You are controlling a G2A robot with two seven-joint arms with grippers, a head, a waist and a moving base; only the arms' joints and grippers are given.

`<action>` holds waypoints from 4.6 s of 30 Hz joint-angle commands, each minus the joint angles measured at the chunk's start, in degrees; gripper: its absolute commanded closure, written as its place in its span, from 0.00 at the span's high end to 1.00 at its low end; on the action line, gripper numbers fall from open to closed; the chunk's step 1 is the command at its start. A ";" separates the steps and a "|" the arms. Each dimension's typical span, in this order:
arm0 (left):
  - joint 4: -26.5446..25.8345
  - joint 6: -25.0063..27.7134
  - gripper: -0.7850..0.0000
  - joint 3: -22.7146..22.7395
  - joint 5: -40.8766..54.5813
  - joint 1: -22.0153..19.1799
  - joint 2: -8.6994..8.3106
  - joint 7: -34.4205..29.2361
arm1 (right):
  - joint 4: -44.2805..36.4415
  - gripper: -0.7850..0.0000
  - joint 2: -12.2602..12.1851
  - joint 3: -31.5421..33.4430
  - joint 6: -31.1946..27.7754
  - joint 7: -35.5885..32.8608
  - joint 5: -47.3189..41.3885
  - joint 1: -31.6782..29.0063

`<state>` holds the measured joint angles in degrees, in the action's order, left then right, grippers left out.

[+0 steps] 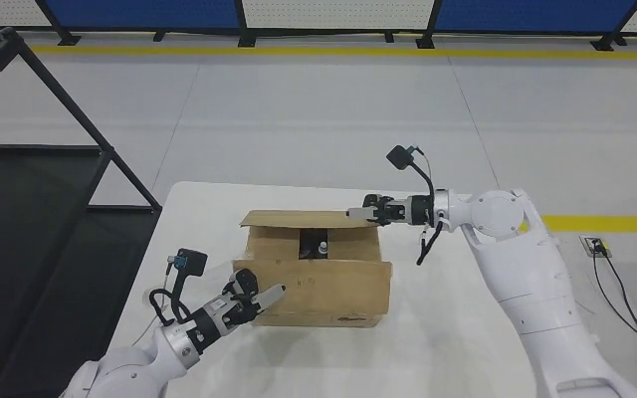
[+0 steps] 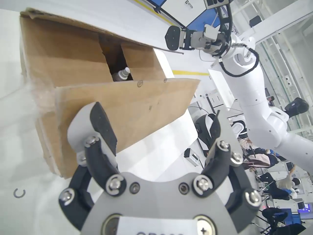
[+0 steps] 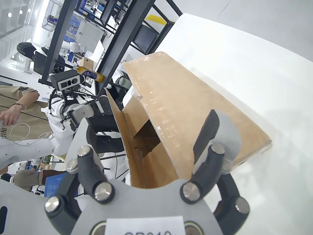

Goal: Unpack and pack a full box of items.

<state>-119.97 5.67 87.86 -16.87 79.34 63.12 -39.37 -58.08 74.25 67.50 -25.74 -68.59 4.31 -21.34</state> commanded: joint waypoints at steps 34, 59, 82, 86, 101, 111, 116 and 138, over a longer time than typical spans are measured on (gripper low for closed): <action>6.37 -8.54 1.00 -11.48 -13.87 -9.35 1.45 11.21 | -0.28 1.00 0.05 -4.99 22.14 -4.46 -10.37 -0.51; 3.76 -7.79 1.00 0.89 -4.35 -2.56 1.82 25.11 | -3.48 1.00 -2.04 -1.49 19.13 -3.17 -16.43 -8.49; 4.21 -6.27 1.00 11.43 5.22 3.93 1.93 29.40 | -8.44 1.00 -3.63 1.70 17.50 -0.89 -16.17 -12.89; 5.61 -8.61 1.00 10.12 4.12 4.34 2.36 33.88 | -9.12 1.00 -3.69 1.58 18.65 0.57 -16.54 -13.88; 7.75 -8.24 1.00 6.92 1.59 3.78 3.04 37.63 | -5.07 1.00 -3.71 0.34 19.68 0.16 -19.13 -12.40; 9.11 -8.90 1.00 5.38 3.68 4.82 3.24 34.78 | -5.07 1.00 -3.71 0.34 19.68 0.16 -19.13 -12.40; 11.26 -8.00 1.00 3.65 5.96 6.95 3.62 34.28 | -5.07 1.00 -3.71 0.34 19.68 0.16 -19.13 -12.40; 26.47 -9.56 1.00 -1.53 21.12 -1.51 5.32 29.31 | -5.07 1.00 -3.71 0.34 19.68 0.16 -19.13 -12.40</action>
<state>-94.56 -3.79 86.54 2.90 78.79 68.33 -9.76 -63.16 70.54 67.84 -6.06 -68.43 -14.82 -33.75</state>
